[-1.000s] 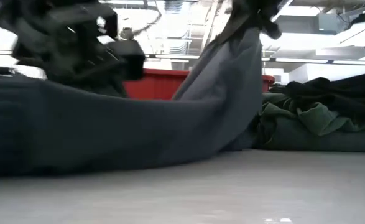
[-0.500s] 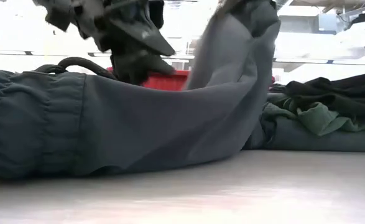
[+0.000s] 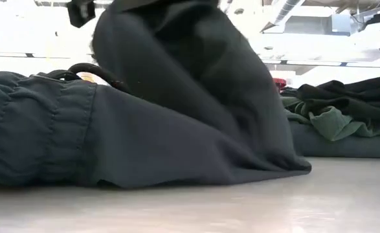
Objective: Fold laundry
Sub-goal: Fold the black shorts
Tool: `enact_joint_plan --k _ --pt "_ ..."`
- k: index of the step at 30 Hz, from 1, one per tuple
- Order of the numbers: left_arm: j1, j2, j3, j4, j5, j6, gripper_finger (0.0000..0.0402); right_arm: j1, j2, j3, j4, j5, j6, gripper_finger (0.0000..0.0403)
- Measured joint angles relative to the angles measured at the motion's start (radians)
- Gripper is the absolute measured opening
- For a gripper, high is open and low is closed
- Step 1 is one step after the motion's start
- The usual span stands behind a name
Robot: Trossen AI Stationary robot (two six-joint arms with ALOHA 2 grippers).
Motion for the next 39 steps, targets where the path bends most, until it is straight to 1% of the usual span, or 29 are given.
enact_joint_plan --k 2,5,8,10,13,16,19,21,23,25,27,30,32,35,39 --pt "-0.019 -0.046 0.0 -0.057 -0.038 -0.024 0.0087 0.012 0.082 0.076 -0.041 -0.088 -0.003 0.0035" --pt "-0.042 -0.067 0.0 -0.12 -0.087 -0.059 0.0087 0.027 0.182 0.199 -0.15 -0.159 -0.002 0.0071" --pt "-0.063 -0.027 0.0 -0.133 -0.097 -0.084 0.0087 0.035 0.252 0.311 -0.281 -0.19 0.009 0.0104" --pt "-0.074 0.029 0.0 -0.132 -0.086 -0.093 0.0087 0.028 0.27 0.376 -0.372 -0.211 0.03 0.0123" --pt "-0.084 0.121 0.0 -0.117 -0.041 -0.097 0.0087 0.012 0.265 0.445 -0.517 -0.217 0.093 0.015" --pt "-0.093 0.198 0.0 -0.057 -0.027 -0.079 0.0087 -0.001 0.224 0.475 -0.67 -0.235 0.156 0.0179" --pt "-0.094 0.268 0.0 0.023 0.005 -0.035 0.0087 -0.008 0.142 0.48 -0.747 -0.255 0.163 0.0206" --pt "-0.094 0.317 0.0 0.022 0.041 -0.027 0.0087 0.001 0.082 0.474 -0.816 -0.223 0.171 0.022" --pt "-0.094 0.37 0.0 0.018 0.093 -0.028 0.0087 0.02 0.019 0.418 -0.9 -0.127 0.204 0.0226" --pt "-0.094 0.424 0.0 0.01 0.148 -0.027 0.0087 0.028 -0.041 0.307 -0.945 -0.051 0.274 0.0228" --pt "-0.095 0.474 0.0 0.012 0.193 -0.026 0.0087 0.019 -0.104 0.157 -0.881 -0.026 0.357 0.0227" --pt "-0.099 0.524 0.0 0.012 0.209 -0.026 0.0086 0.004 -0.19 -0.057 -0.712 0.031 0.451 0.0225" --pt "-0.1 0.538 0.0 0.013 0.208 -0.025 0.0086 0.0 -0.228 -0.157 -0.634 0.063 0.496 0.0225" --pt "-0.108 0.541 0.0 0.014 0.191 -0.007 0.0086 0.021 -0.265 -0.245 -0.591 0.107 0.5 0.0224" --pt "-0.121 0.536 0.0 0.014 0.191 0.007 0.0086 0.064 -0.268 -0.283 -0.619 0.232 0.428 0.0224"
